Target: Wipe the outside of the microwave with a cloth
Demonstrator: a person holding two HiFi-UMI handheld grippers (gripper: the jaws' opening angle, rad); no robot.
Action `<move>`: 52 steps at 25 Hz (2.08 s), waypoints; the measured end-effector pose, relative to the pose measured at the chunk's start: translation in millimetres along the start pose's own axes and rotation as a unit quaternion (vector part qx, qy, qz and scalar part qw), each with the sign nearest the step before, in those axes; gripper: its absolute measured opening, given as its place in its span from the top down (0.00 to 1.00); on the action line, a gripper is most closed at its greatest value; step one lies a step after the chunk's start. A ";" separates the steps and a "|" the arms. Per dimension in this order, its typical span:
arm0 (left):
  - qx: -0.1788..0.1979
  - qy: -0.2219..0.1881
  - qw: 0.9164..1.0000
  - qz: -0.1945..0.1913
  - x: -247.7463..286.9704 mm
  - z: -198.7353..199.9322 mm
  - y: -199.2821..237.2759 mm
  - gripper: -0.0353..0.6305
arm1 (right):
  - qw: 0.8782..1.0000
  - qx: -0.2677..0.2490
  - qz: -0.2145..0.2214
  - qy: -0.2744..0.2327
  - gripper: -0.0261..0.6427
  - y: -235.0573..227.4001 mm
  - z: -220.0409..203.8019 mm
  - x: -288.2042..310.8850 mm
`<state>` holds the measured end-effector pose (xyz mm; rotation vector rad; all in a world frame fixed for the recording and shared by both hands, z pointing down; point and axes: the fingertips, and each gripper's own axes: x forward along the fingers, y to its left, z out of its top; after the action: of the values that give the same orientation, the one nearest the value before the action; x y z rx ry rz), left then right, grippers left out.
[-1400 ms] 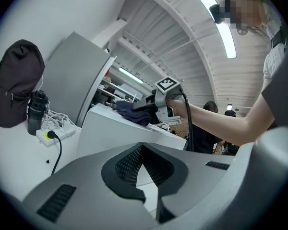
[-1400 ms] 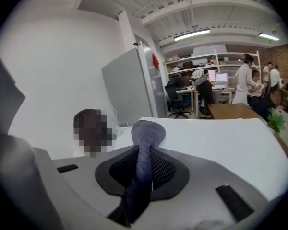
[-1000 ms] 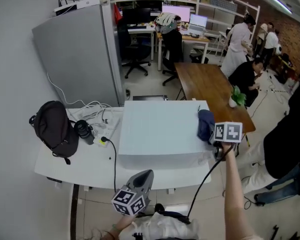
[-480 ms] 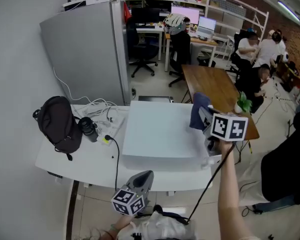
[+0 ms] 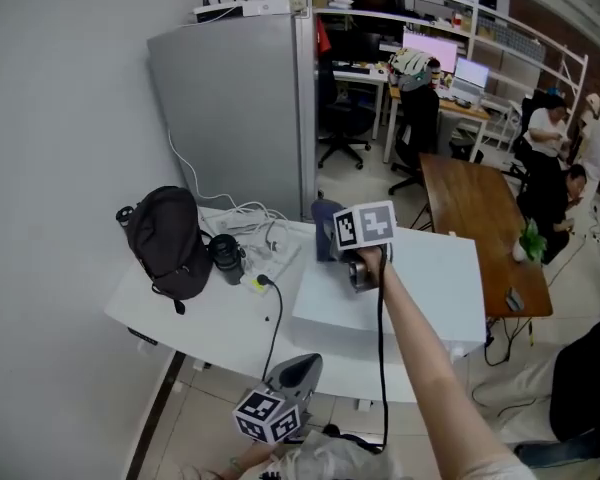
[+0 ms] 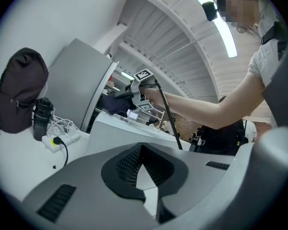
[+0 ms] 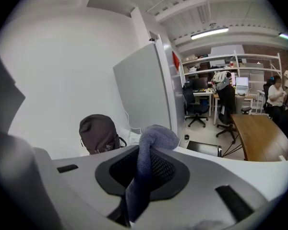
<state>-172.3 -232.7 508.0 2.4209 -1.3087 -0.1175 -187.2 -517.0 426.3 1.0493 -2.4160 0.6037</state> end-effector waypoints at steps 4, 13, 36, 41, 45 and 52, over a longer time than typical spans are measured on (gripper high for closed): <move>-0.008 -0.011 1.000 0.022 -7.9 2.7 11.2 0.97 | 0.999 -0.006 -0.024 0.046 0.85 -25.2 -22.2 15.2; -0.023 0.000 1.000 0.008 2.1 -5.1 9.6 0.97 | 0.977 0.078 -0.192 0.049 0.85 -226.4 -80.2 -115.7; -0.027 0.059 0.989 -0.129 62.7 -56.4 -101.5 0.97 | 0.938 0.075 -0.280 -0.190 0.84 -310.4 -156.1 -362.6; -0.043 0.039 0.994 -0.091 93.9 -66.0 -142.1 0.97 | 0.965 -0.043 -0.212 -0.152 0.84 -336.5 -138.4 -315.0; -0.038 0.043 0.996 -0.067 108.6 -82.3 -170.2 0.97 | 0.974 -0.094 -0.161 -0.128 0.84 -350.1 -130.3 -270.9; -0.038 0.030 0.999 0.001 105.8 -81.6 -158.5 0.97 | 0.985 -0.081 -0.052 -0.146 0.85 -304.3 -159.4 -252.0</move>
<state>32.6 -217.8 535.9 2.3402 -1.2577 -0.0920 233.0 -475.3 483.4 1.2594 -2.5839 0.2245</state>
